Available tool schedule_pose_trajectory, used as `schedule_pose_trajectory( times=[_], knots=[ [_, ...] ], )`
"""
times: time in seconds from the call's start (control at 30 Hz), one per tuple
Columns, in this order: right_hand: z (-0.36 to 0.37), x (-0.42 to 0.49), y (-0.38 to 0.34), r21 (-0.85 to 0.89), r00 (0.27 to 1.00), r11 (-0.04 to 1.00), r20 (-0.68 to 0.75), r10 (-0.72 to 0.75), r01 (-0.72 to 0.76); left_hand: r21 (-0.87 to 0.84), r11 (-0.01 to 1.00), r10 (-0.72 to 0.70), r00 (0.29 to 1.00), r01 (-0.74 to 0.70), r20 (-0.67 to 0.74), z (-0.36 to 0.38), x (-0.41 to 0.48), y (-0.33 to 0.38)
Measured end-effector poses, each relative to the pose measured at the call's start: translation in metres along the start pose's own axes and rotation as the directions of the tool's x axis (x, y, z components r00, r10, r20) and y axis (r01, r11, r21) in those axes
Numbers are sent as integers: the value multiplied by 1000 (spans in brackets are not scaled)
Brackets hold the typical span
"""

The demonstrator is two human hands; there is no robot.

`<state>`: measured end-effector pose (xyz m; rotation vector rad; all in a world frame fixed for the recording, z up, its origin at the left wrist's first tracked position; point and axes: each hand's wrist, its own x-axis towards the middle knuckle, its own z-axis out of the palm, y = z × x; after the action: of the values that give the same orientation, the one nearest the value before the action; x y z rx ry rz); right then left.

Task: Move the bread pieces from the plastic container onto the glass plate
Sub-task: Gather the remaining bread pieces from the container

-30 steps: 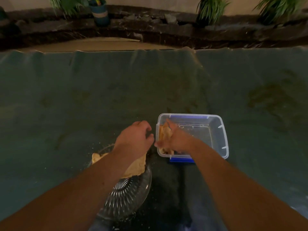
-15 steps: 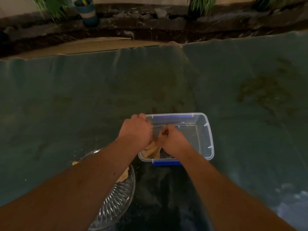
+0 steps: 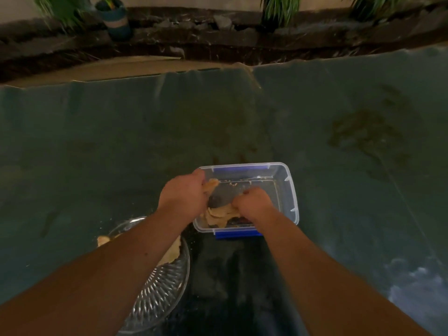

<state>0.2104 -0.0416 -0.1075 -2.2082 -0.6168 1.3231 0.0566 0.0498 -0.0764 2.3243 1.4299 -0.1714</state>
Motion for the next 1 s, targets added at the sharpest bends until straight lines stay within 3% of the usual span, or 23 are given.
schedule_pose_trajectory(
  times=[0.13,0.23,0.27,0.33,0.5,0.67,0.73,0.83,0.9,1.0],
  knots=[
    [0,-15,-17,193,1000,981,14,5,-8,-428,903,-59,998,43,-25,-26,-11,-41],
    [-1,-37,-35,229,993,968,26,-116,107,-723,684,-125,992,103,23,-52,-27,-77],
    [-1,-47,-42,215,985,964,42,-170,157,-780,611,-124,990,132,70,-62,-35,-92],
    [4,-70,-55,206,959,948,100,-266,241,-807,565,-85,985,174,152,-79,-53,-122],
    [46,-125,-75,157,850,927,371,-375,340,-691,657,-25,925,301,379,-89,-105,-190],
    [107,-131,-66,-152,758,906,611,-229,396,-589,709,50,805,389,591,-49,-133,-240],
    [130,-118,-49,-355,810,838,565,-161,414,-470,825,-16,844,314,536,-22,-136,-250],
    [157,-106,-19,-759,898,480,382,-221,441,-116,988,-65,961,99,269,10,-143,-254],
    [169,-107,-2,-792,892,423,332,-306,440,49,999,-2,990,-5,142,22,-150,-251],
    [182,-109,11,-791,877,411,313,-364,453,165,985,27,994,-43,102,32,-157,-244]
  ],
)
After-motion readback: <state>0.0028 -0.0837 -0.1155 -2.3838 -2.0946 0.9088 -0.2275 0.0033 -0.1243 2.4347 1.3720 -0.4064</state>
